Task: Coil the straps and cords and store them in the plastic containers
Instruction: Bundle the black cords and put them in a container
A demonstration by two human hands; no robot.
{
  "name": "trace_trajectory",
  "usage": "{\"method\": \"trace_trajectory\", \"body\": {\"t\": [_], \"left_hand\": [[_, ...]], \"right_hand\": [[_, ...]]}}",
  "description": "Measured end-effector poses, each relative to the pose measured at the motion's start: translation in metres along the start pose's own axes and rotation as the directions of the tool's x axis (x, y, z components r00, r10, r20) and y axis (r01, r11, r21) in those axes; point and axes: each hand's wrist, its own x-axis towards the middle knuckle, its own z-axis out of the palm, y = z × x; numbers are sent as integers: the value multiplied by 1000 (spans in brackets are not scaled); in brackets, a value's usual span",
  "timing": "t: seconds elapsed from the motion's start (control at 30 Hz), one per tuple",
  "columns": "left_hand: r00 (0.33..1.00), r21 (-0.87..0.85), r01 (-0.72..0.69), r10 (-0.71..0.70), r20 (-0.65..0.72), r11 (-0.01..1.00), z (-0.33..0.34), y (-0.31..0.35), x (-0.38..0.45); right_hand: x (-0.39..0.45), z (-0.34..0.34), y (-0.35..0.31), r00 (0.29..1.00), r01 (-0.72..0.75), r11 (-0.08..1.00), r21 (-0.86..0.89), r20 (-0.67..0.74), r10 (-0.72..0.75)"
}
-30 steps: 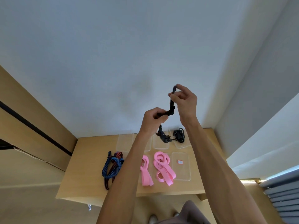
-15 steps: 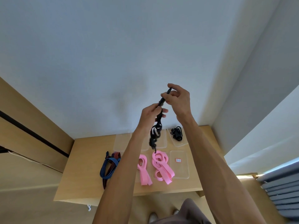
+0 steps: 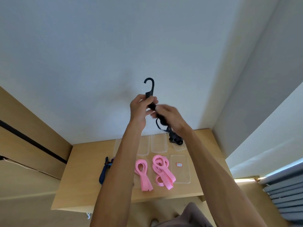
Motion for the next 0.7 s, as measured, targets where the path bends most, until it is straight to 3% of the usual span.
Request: {"method": "trace_trajectory", "body": {"t": [0.07,0.23,0.37,0.43,0.53,0.6,0.7], "left_hand": [[989,62,-75,82,-125,995,0,0,4],[883,184,-232,285,-371,955,-10,-5,9],[759,223,-363,426,-493,905,-24,9,13],[750,251,-379,455,-480,891,-26,15,15],[832,367,-332,453,-319,869,-18,9,12],[875,452,-310,437,-209,836,-10,-2,7],[885,463,-320,436,-165,826,-5,-13,1]], "right_hand": [[-3,4,13,988,-70,984,-165,121,91],[0,3,37,987,-145,905,-400,1,158],[-7,-4,73,944,-249,800,-546,48,326],[-17,-1,92,914,-286,766,-576,74,398],[-19,11,99,935,-268,790,-551,49,351],[-16,18,87,950,-257,872,-416,56,307],[-10,20,61,973,-179,969,-172,116,201]]}}
